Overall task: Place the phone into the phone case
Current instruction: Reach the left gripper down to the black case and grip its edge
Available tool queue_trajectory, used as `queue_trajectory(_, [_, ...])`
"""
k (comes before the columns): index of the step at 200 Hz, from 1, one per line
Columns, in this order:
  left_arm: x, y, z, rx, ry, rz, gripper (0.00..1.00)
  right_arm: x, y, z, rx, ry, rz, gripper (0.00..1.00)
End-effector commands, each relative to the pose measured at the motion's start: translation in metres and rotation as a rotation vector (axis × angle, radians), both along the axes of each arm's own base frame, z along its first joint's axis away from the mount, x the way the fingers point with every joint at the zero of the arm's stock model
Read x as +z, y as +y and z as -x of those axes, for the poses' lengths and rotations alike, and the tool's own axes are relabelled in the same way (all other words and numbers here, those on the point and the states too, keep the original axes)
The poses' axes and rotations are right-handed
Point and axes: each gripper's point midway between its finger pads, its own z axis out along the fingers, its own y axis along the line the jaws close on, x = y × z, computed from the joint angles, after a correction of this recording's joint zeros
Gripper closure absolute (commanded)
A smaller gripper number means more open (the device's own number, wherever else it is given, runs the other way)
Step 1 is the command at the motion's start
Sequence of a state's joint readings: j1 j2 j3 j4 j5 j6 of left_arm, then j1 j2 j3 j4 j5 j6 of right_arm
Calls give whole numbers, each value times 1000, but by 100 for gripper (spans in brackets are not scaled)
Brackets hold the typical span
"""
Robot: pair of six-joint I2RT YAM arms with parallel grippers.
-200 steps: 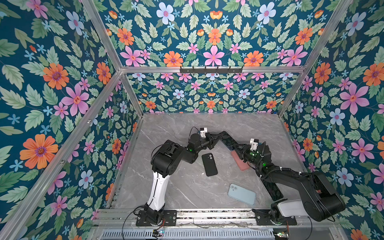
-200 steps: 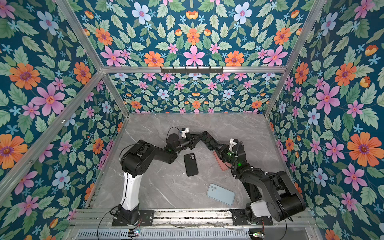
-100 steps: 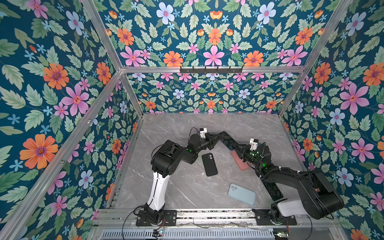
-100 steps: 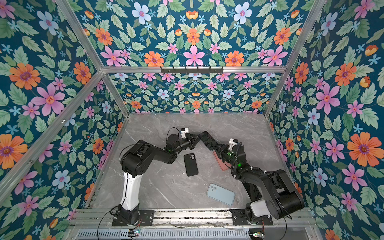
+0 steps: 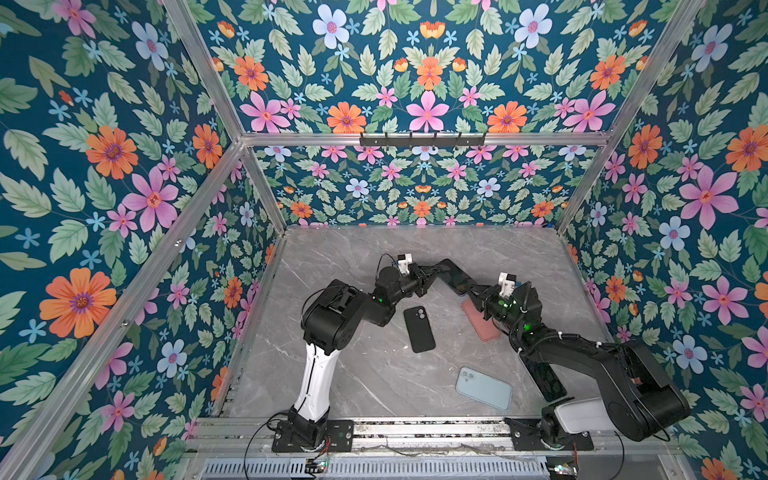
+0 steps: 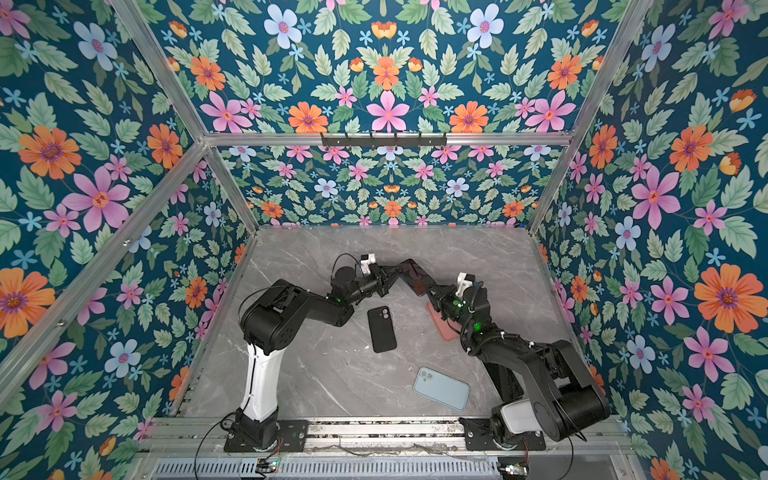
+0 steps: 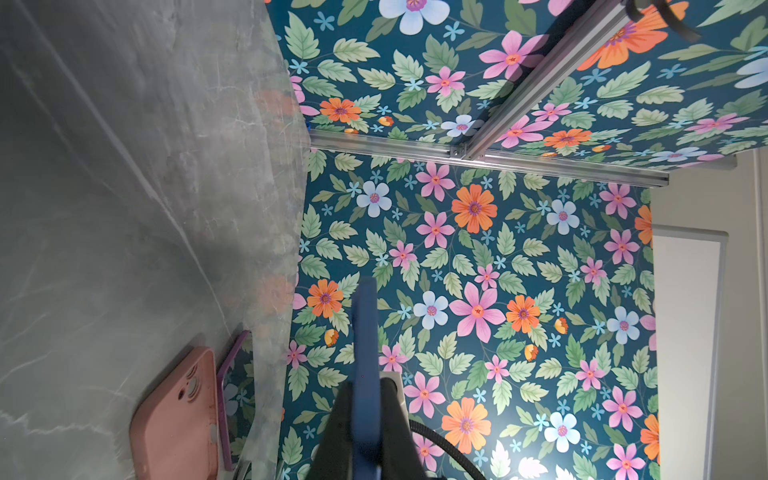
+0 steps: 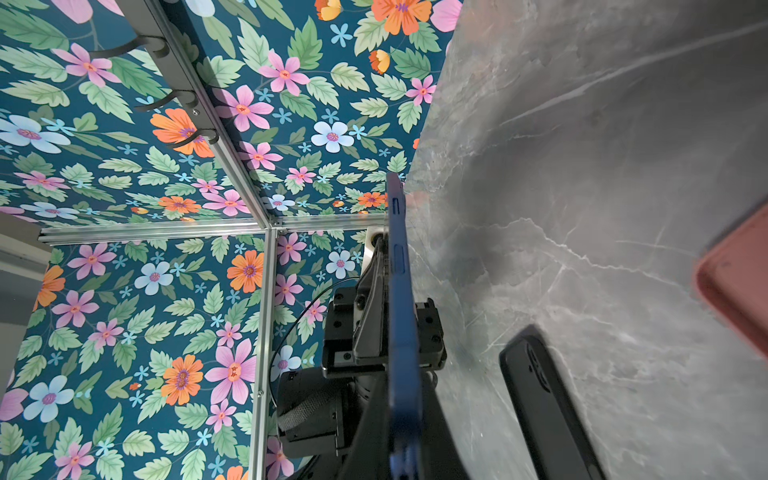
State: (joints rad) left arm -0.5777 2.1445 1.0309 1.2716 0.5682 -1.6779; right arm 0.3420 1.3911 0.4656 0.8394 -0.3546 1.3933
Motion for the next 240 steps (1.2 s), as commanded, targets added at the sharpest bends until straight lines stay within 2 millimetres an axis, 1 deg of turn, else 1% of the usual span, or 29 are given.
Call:
queue_trajectory(1, [6,-9,10,-67,-74,-29,86,9,10,4,51,-39,40,100])
queue_trajectory(30, [-2,-9,11,-69,-73,-63,61,0,7,8,41,9,66,100])
queue_trajectory(55, [-8,-8,11,-66,-81,-100,47,-10,2,14,37,48,106,100])
queue_trajectory(70, [-12,-4,12,-55,-84,-131,38,-13,-2,15,29,56,122,100])
queue_trajectory(91, [-19,6,11,-32,-91,-193,30,-14,-3,13,32,56,124,100])
queue_trajectory(125, [-29,28,13,4,-87,-268,24,-15,4,12,69,59,110,100])
queue_trajectory(147, [-34,43,11,14,-78,-304,23,-15,7,11,88,59,127,100])
queue_trajectory(162, [-40,52,10,-2,-79,-370,21,-14,8,11,93,52,133,100])
queue_trajectory(170, [-46,56,9,-26,-81,-435,21,-15,7,11,96,51,140,100])
queue_trajectory(174, [-49,56,8,-44,-83,-480,21,-15,8,12,99,52,143,100])
queue_trajectory(175, [-53,58,9,-50,-81,-496,21,-15,7,12,99,53,144,100])
queue_trajectory(176, [-51,57,8,-55,-87,-506,21,-15,7,13,100,53,145,100])
queue_trajectory(183, [-58,58,8,-96,-96,-601,21,-16,7,14,106,52,160,100])
queue_trajectory(187, [-66,62,11,-119,-93,-669,21,-17,6,15,109,53,170,100])
queue_trajectory(188, [-64,62,9,-123,-98,-685,21,-16,6,15,110,50,172,100])
queue_trajectory(191, [-70,65,12,-139,-94,-733,21,-17,6,16,112,54,181,100])
queue_trajectory(199, [-73,70,14,-174,-104,-828,22,-17,5,19,118,60,199,100])
queue_trajectory(201, [-78,73,18,-187,-91,-851,22,-17,5,20,119,59,205,100])
queue_trajectory(203, [-75,73,16,-187,-109,-863,22,-17,4,20,121,59,208,100])
queue_trajectory(204, [-79,75,19,-199,-96,-877,22,-17,4,21,122,59,211,100])
queue_trajectory(207, [-77,76,17,-201,-116,-895,22,-17,4,22,126,61,217,100])
queue_trajectory(208, [-81,78,20,-212,-102,-910,22,-17,4,22,126,60,219,100])
queue_trajectory(226, [-90,92,28,-273,-113,-1047,26,-16,2,28,137,66,246,100])
queue_trajectory(240, [-91,100,32,-296,-132,-1128,27,-15,2,32,145,65,261,100])
